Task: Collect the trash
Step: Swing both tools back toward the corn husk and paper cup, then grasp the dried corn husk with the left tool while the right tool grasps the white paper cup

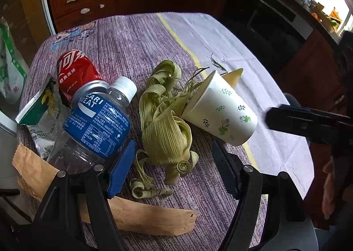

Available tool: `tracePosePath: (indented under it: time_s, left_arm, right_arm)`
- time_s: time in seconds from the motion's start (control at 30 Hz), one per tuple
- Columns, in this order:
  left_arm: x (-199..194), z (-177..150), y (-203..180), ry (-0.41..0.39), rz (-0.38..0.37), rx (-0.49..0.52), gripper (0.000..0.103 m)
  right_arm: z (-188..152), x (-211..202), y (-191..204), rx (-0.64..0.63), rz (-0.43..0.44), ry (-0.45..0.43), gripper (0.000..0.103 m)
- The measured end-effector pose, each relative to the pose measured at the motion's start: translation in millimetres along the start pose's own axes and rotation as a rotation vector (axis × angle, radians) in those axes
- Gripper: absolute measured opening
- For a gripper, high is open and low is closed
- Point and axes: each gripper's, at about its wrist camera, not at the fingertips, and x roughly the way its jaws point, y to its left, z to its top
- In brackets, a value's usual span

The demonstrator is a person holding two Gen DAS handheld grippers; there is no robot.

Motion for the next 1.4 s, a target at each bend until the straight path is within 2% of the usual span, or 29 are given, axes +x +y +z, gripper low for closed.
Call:
tracePosePath:
  time_s: [0.27, 0.53, 0.77, 1.1, 1.4]
  left_arm:
    - [5.1, 0.8, 10.6, 0.010, -0.017, -0.017, 0.072]
    - [8.5, 4.9, 8.4, 0.006, -0.013, -0.005, 0.072]
    - [18.3, 7.0, -3.3, 0.016, 0.009, 0.023, 0.072]
    - [34.5, 9.8, -8.3, 0.041, 0.052, 0.035, 0.072]
    - [38.4, 4.8, -11.4, 0.043, 0.066, 0.029, 0.045]
  right_arm:
    - [14.3, 44.4, 24.1, -0.116, -0.013, 0.005, 0.086]
    - [10.3, 47.5, 15.8, -0.101, 0.034, 0.005, 0.058]
    - [-5.0, 22.4, -4.8, -0.051, 0.049, 0.000, 0.057]
    - [-16.4, 7.8, -30.0, 0.009, 0.060, -0.004, 0.057]
    - [-28.1, -0.6, -41.3, 0.027, 0.067, -0.005, 0.057]
